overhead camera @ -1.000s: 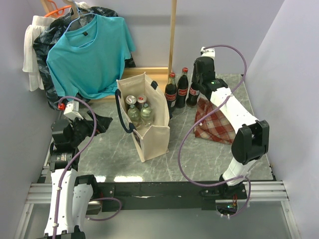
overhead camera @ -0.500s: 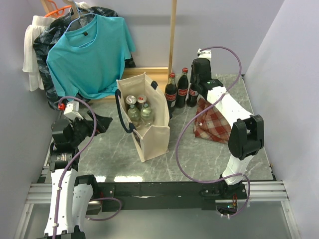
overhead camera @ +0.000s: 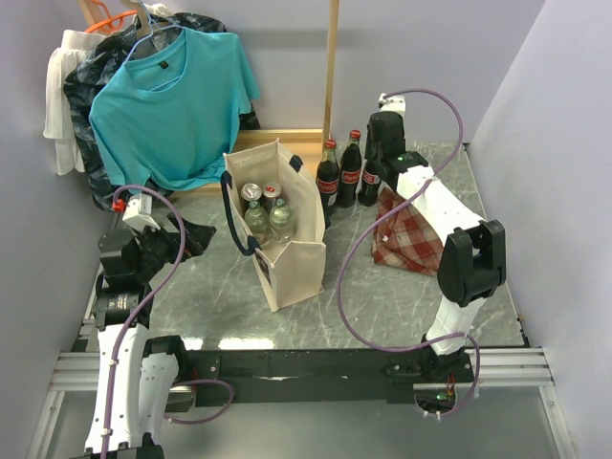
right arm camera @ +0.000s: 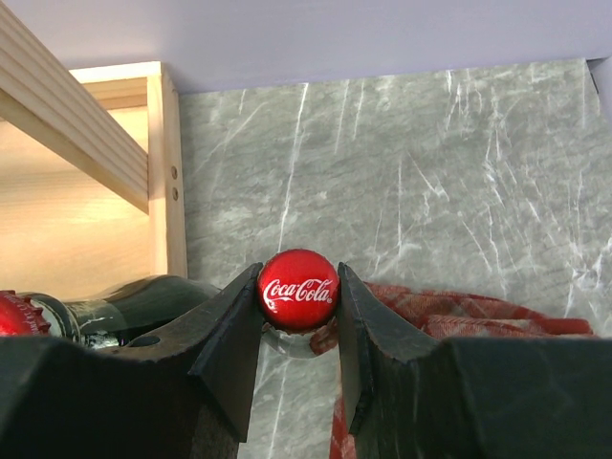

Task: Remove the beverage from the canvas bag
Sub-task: Place the drink at the center of the board.

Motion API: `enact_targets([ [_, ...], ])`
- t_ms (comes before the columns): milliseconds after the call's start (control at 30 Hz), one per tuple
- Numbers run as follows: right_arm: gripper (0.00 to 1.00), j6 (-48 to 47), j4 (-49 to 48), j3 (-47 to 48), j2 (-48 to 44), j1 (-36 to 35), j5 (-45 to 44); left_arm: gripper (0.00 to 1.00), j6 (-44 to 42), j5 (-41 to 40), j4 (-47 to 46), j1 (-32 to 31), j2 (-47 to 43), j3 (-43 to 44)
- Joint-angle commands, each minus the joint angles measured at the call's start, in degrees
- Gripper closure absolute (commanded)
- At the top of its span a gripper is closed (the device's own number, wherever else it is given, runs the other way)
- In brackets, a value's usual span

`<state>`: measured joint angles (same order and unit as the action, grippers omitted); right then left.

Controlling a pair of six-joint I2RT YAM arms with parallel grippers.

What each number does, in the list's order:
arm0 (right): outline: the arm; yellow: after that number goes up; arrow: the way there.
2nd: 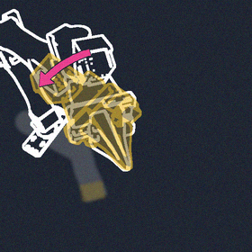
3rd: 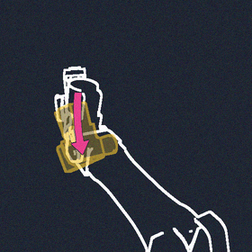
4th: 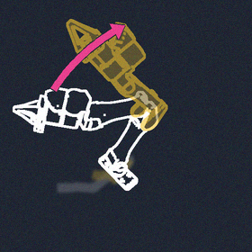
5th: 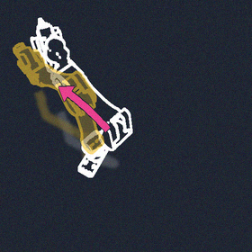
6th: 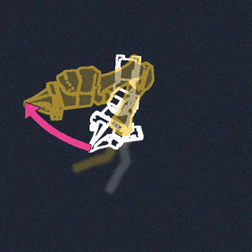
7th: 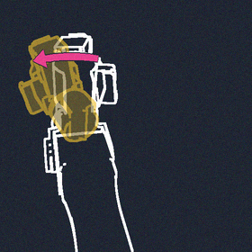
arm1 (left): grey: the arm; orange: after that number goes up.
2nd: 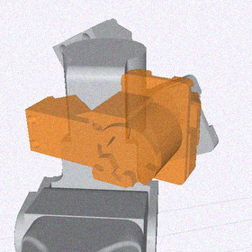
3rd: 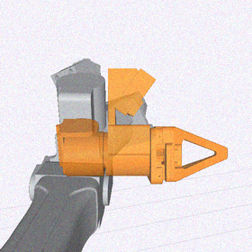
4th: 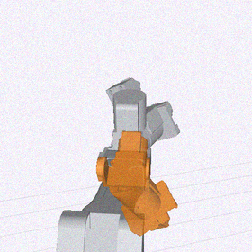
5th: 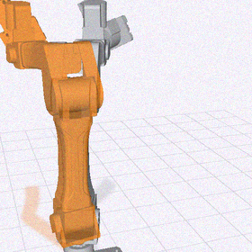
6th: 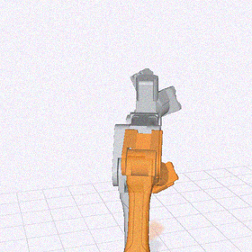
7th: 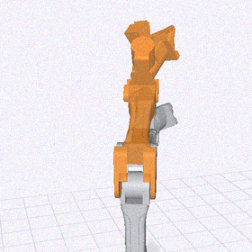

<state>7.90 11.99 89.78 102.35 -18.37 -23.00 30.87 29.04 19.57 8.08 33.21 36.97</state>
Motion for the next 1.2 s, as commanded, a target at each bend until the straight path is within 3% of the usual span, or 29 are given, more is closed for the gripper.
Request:
enact_targets([
  [0,1.00,1.1,-6.2,4.4,-0.8,-0.2,-1.2,0.04,0.0,0.1,-1.0,0.3,-0.2,-0.1],
  [267,0.96,2.6,-4.8,3.8,-1.9,-0.3,1.9,0.04,0.0,0.3,-1.1,0.3,-0.1,-0.1],
  [433,0.86,2.6,-4.7,2.9,-2.8,-0.3,2.7,0.04,0.1,0.1,-1.1,0.4,-0.4,-0.1],
  [700,0.87,3.0,-0.9,5.8,-1.7,-0.3,2.8,0.04,0.0,0.5,-1.1,0.4,0.0,-0.1],
  [867,0.82,3.6,0.1,5.8,-2.1,-0.3,3.8,0.04,0.1,0.3,-1.1,0.4,-0.1,-0.1],
  [1167,0.71,4.0,-3.0,0.4,-5.6,-0.4,3.1,0.04,0.0,0.3,-1.0,0.4,-0.4,-0.1],
])
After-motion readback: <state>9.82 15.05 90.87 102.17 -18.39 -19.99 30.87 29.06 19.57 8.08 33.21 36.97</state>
